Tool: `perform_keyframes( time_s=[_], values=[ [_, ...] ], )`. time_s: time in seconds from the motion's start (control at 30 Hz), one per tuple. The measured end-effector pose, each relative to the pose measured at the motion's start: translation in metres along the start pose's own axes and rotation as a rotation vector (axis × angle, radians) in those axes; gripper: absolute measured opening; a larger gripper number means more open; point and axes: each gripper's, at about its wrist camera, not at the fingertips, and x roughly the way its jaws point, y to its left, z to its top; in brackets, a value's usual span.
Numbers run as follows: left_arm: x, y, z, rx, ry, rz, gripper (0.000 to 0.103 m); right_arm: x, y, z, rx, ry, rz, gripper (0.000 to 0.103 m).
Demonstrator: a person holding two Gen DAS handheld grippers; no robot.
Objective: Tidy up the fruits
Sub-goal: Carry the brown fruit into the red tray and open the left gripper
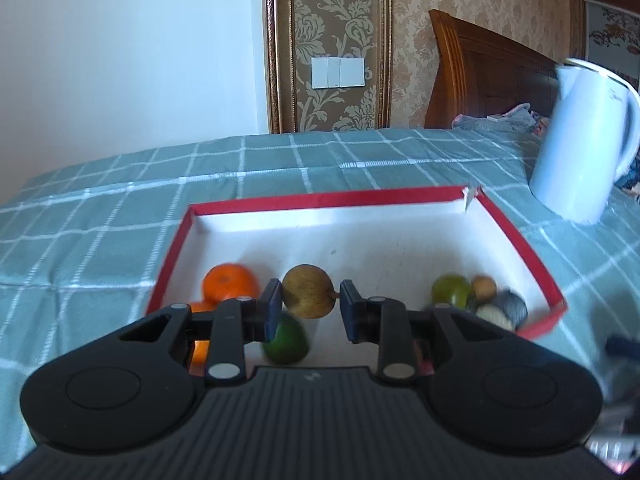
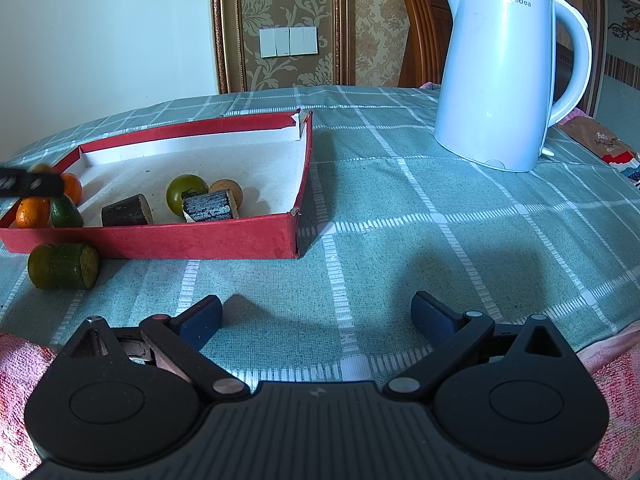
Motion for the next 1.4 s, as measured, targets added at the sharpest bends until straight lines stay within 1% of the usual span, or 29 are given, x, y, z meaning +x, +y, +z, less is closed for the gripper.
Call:
perform_keyframes(
  time_s=[0.23,0.3,0.4,0.53,0.63,0.67,0.7,0.73,0.87,0.97,1.03,1.07,1.17,1.23,1.3,1.4],
  values=[
    [0.039,-0.010,0.020,0.015,0.029,0.026,0.028,0.000,0.000,0.000,0.000,0.000,0.000,0.101],
    [0.051,-0.013,0.021,0.025,0.053,0.043,0.028,0.000,0.000,0.000,0.000,0.000,0.000,0.101],
    [0.066,-0.011,0.020,0.006,0.099,0.034,0.028,0.000,0.000,0.000,0.000,0.000,0.000,0.102],
    [0.080,-0.011,0.018,0.012,0.130,0.049,0.028,0.000,0.000,0.000,0.000,0.000,0.000,0.102],
    [0.082,-0.011,0.016,0.005,0.133,0.058,0.035,0.000,0.000,0.000,0.000,0.000,0.000,0.102],
    [0.082,-0.010,0.016,0.007,0.134,0.065,0.043,0.000,0.000,0.000,0.000,0.000,0.000,0.102],
    [0.082,-0.010,0.015,0.009,0.135,0.068,0.056,0.000,0.000,0.000,0.000,0.000,0.000,0.102],
    [0.081,-0.010,0.014,0.012,0.131,0.067,0.058,0.000,0.000,0.000,0.000,0.000,0.000,0.102],
    [0.071,-0.011,0.010,0.030,0.116,0.074,0.065,0.000,0.000,0.000,0.000,0.000,0.000,0.102],
    [0.054,-0.005,0.007,-0.008,0.101,0.049,0.067,0.000,0.000,0.000,0.000,0.000,0.000,0.102],
    [0.039,0.000,0.005,-0.027,0.086,0.034,0.077,0.000,0.000,0.000,0.000,0.000,0.000,0.102],
    [0.028,0.002,0.003,-0.037,0.061,0.037,0.082,0.000,0.000,0.000,0.000,0.000,0.000,0.102],
    [-0.003,0.006,-0.004,-0.035,0.003,0.038,0.088,0.000,0.000,0.000,-0.001,0.000,0.000,0.102],
    [-0.021,0.011,-0.010,-0.035,-0.020,0.030,0.088,0.000,0.000,0.000,-0.001,0.000,0.000,0.102],
    [-0.037,0.017,-0.019,-0.045,-0.033,0.021,0.092,0.000,0.000,0.000,0.000,0.000,0.000,0.102],
    [-0.055,0.028,-0.036,-0.044,-0.031,0.039,0.094,0.000,0.000,0.000,0.000,0.000,0.000,0.102]
  ],
)
